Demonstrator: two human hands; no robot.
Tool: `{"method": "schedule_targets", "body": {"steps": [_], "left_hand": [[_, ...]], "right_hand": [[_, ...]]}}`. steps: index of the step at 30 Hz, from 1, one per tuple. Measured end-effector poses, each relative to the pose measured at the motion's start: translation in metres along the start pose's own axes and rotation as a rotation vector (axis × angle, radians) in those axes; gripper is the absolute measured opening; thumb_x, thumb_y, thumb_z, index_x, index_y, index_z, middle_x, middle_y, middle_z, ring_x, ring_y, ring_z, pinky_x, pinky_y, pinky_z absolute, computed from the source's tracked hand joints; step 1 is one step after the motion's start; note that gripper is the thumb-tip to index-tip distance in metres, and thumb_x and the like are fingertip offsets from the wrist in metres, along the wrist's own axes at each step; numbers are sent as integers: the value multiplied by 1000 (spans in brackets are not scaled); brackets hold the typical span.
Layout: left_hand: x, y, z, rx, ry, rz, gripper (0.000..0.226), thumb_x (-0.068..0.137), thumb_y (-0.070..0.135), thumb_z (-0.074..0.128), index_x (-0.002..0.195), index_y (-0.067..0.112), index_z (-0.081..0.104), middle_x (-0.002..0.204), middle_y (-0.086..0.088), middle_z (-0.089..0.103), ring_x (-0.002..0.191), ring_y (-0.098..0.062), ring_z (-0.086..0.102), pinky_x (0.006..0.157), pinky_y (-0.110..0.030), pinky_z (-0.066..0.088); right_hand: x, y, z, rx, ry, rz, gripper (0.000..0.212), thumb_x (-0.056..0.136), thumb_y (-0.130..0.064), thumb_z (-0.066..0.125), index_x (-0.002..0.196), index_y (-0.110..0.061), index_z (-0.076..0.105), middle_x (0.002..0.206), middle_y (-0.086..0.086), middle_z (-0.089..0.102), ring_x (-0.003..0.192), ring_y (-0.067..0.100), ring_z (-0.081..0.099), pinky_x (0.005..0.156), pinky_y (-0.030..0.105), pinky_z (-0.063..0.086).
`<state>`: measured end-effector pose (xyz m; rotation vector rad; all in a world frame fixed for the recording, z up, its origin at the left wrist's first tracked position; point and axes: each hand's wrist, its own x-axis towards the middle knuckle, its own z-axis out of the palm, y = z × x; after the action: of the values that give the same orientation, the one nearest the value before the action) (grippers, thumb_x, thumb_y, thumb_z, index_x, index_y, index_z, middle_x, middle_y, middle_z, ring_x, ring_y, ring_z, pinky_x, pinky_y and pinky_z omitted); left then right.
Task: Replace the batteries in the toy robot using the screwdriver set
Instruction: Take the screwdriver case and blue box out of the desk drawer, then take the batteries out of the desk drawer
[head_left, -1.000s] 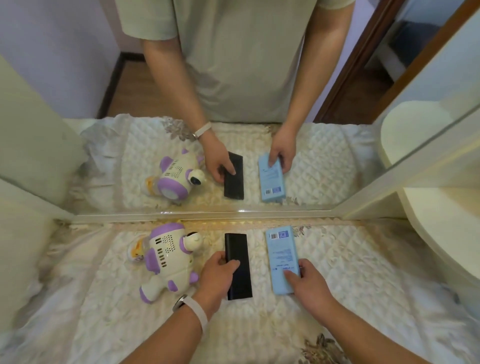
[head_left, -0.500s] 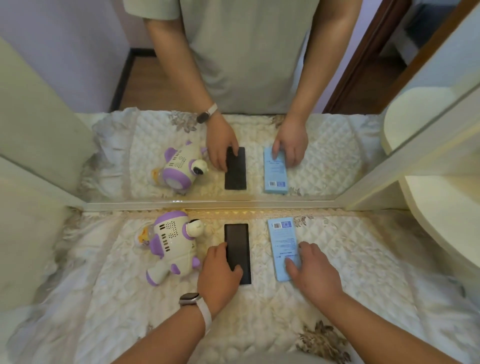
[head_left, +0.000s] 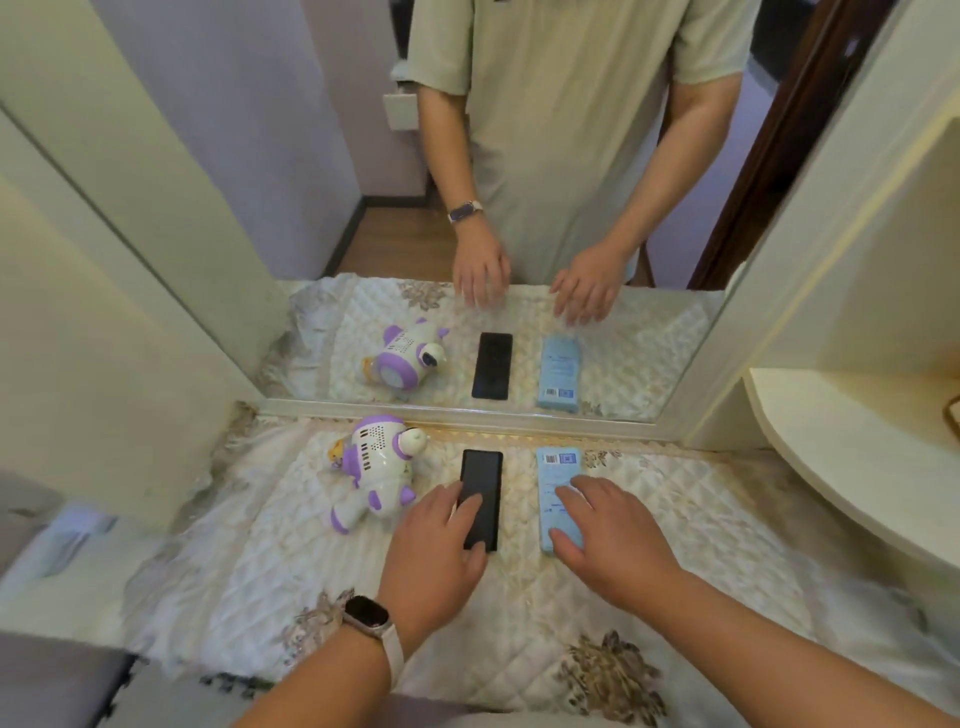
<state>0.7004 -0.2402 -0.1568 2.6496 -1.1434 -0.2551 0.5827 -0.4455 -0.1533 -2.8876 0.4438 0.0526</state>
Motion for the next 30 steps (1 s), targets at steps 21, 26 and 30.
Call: {"method": "schedule_targets", "body": {"steps": [21, 26, 30], "left_hand": [[-269, -14, -71, 219, 323, -522, 43, 92, 42, 54, 130, 22, 61, 142, -6, 55, 130, -29, 51, 107, -50, 39], [-340, -35, -74, 234, 335, -582, 49, 92, 48, 45, 132, 24, 61, 140, -4, 58, 130, -27, 52, 112, -49, 36], [-426, -67, -83, 296, 368, -625, 50, 90, 49, 44, 128, 23, 65, 134, -5, 63, 125, -29, 57, 109, -44, 30]], "right_hand": [[-73, -160, -34, 20, 66, -724, 51, 86, -52, 44, 125, -23, 59, 123, 2, 61, 115, 25, 56, 93, 40, 46], [-113, -227, -34, 4, 90, -826, 48, 87, -51, 45, 125, -24, 58, 125, 0, 60, 115, 23, 55, 93, 39, 45], [-154, -315, -22, -8, 90, -914, 50, 89, -52, 44, 128, -23, 55, 129, 1, 58, 120, 25, 52, 97, 41, 44]]}}
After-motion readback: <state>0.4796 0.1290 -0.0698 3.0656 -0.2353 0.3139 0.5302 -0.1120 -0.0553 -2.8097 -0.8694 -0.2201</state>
